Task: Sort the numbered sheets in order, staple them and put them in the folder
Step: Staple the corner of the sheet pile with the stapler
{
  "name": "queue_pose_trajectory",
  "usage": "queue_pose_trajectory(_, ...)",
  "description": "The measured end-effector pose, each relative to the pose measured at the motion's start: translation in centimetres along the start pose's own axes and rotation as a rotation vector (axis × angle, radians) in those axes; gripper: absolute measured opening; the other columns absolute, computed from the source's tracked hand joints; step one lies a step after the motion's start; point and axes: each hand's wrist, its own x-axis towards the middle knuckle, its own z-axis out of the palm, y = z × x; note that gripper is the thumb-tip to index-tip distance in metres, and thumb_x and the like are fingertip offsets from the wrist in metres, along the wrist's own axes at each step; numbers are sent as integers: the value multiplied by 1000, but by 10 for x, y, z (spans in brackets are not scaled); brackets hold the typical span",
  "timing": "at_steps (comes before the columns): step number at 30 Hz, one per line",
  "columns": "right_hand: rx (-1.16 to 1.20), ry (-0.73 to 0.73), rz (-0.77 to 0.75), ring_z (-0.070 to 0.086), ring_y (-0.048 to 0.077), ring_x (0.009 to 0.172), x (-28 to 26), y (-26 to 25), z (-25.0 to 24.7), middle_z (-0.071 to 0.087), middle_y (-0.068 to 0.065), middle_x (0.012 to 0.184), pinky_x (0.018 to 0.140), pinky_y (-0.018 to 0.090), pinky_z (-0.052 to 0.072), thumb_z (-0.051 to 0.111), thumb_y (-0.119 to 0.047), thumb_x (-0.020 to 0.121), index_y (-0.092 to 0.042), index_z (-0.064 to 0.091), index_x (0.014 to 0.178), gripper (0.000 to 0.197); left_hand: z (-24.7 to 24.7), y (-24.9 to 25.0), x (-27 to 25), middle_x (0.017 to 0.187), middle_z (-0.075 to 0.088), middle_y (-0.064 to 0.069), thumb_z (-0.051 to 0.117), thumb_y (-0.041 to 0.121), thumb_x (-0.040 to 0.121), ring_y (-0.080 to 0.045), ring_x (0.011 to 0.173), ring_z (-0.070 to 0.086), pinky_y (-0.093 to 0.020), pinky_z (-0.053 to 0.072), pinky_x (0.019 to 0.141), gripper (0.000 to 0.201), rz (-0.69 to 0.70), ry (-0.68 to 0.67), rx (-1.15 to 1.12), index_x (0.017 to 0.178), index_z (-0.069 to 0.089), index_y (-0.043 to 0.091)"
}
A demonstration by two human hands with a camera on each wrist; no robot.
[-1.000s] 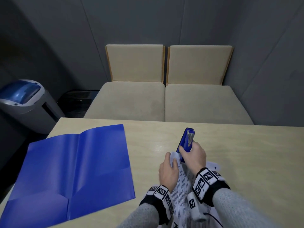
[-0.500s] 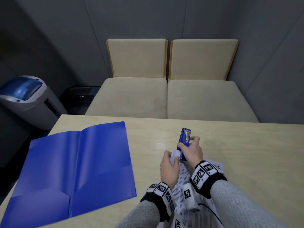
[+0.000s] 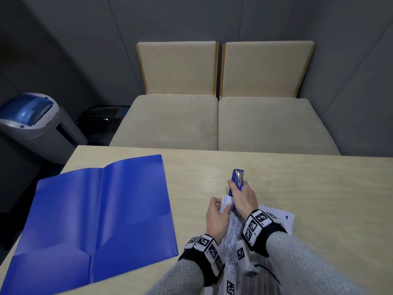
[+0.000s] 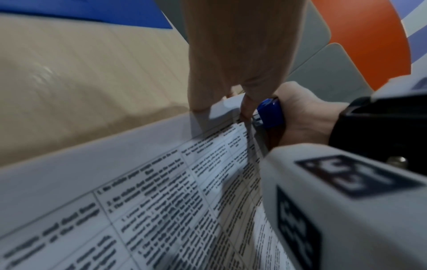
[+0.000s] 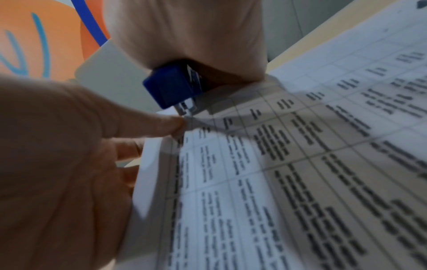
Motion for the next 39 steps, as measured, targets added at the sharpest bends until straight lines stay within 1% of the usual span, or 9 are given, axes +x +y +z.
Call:
queue_pose_trajectory(3, 14, 21, 5, 59, 30, 81, 3, 3, 2, 62, 5, 82, 77, 38, 47, 48, -52, 87, -13, 53, 94, 40, 1, -2, 4, 83, 59, 4, 60, 22, 87, -15, 76, 60, -33, 50, 73, 16, -35, -32, -12, 93, 47, 16)
queue_pose_trajectory(6, 34, 32, 8, 59, 30, 81, 4, 5, 5, 62, 6, 83, 76, 38, 47, 48, -51, 87, -13, 53, 95, 40, 0, -3, 5, 85, 60, 3, 61, 22, 87, -13, 76, 60, -32, 51, 73, 15, -46, -48, -36, 93, 47, 18)
queue_pose_trajectory(10, 70, 46, 8, 59, 29, 77, 5, 7, 8, 61, 6, 80, 74, 37, 47, 48, -50, 88, -13, 52, 96, 38, -4, -13, 3, 93, 62, 1, 60, 21, 87, -16, 86, 64, -31, 51, 76, 16, -73, -71, -65, 99, 50, 18)
queue_pose_trajectory(15, 96, 28, 22, 58, 27, 76, 8, 7, 7, 60, 4, 78, 70, 35, 43, 48, -50, 88, -13, 53, 94, 38, -8, -27, 2, 85, 61, -1, 59, 8, 85, -29, 91, 65, -42, 54, 82, 11, -92, 0, -105, 83, 54, 18)
queue_pose_trajectory(18, 26, -15, 6, 57, 26, 78, 7, 3, 11, 62, 4, 82, 69, 33, 40, 48, -48, 86, -15, 55, 91, 35, -8, -26, 4, 85, 62, -2, 61, 9, 84, -30, 90, 66, -45, 55, 82, 11, -96, -10, -114, 82, 55, 17)
queue_pose_trajectory(22, -46, -19, -8, 57, 29, 82, 5, -3, 18, 63, 5, 85, 72, 33, 42, 51, -42, 83, -15, 57, 88, 28, -7, -27, 5, 82, 63, -1, 67, 14, 84, -28, 88, 66, -42, 54, 78, 12, -90, 23, -127, 80, 55, 17)
queue_pose_trajectory(29, -49, 5, 11, 59, 30, 85, 5, -6, 25, 65, 4, 85, 77, 34, 45, 46, -57, 85, -18, 58, 83, 41, -13, -28, 4, 85, 63, 0, 68, 15, 83, -24, 89, 66, -41, 55, 81, 14, -111, 33, -99, 81, 54, 17)
queue_pose_trajectory(32, -40, -15, 25, 57, 30, 86, 7, -9, 24, 64, 5, 88, 76, 33, 41, 46, -58, 85, -18, 60, 85, 42, -15, -29, 3, 85, 62, -1, 66, 13, 84, -26, 90, 65, -41, 54, 82, 13, -115, 24, -100, 81, 54, 18)
queue_pose_trajectory(39, -44, 16, 10, 56, 29, 80, 7, -12, 24, 63, 4, 83, 72, 31, 42, 48, -55, 87, -18, 60, 83, 38, -15, -26, 3, 88, 62, -2, 65, 13, 85, -25, 92, 63, -40, 53, 83, 10, -98, 14, -91, 84, 55, 16)
